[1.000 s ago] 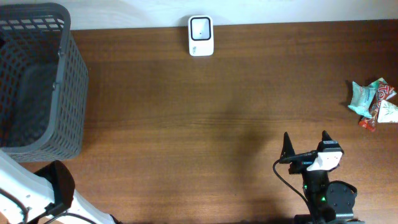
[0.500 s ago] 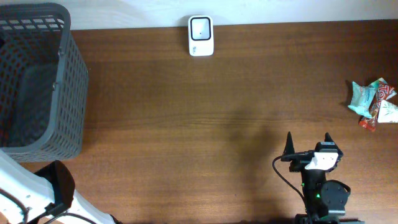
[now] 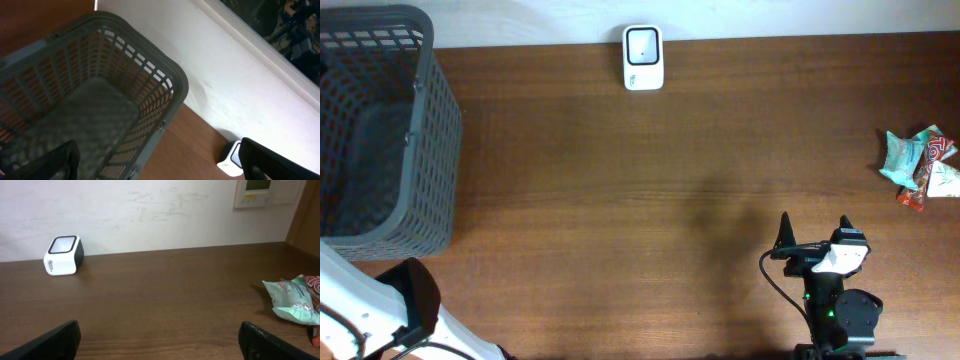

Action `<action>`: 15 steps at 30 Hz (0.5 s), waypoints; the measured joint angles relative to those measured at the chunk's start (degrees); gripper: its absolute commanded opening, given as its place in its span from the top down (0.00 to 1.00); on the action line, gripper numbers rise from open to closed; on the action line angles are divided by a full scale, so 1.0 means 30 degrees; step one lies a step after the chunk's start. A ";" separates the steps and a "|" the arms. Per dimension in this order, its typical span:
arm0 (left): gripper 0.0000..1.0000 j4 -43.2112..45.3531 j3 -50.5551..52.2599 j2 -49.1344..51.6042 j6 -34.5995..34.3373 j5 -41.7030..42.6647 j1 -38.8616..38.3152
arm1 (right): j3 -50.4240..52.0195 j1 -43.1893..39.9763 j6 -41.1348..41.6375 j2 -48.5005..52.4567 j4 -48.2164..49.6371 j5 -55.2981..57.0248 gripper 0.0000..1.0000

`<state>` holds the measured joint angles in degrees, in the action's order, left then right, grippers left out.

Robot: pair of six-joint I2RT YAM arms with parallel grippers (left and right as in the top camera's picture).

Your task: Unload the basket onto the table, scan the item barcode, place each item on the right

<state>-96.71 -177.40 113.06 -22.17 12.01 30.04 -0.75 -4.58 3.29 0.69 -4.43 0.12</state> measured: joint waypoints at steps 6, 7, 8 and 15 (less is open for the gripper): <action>0.01 0.0000 0.0000 0.0000 0.0000 -0.0007 0.0000 | 0.0000 0.0000 -0.0007 0.0000 -0.0007 0.0000 0.01; 0.01 0.0000 0.0000 0.0000 0.0000 0.0000 -0.0007 | 0.0000 0.0000 0.0007 0.0000 -0.0007 0.0000 0.01; 0.01 0.0000 0.0000 0.0000 0.0000 -0.0007 -0.0007 | 0.0000 0.0000 0.0000 0.0000 -0.0007 0.0000 0.01; 0.01 0.0000 0.0000 -0.0007 0.0007 -0.0707 -0.0007 | 0.0000 0.0000 0.0007 0.0000 0.0000 0.0000 0.01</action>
<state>-96.71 -177.40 113.03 -22.15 9.89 30.02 -0.75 -4.58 3.31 0.69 -4.43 0.12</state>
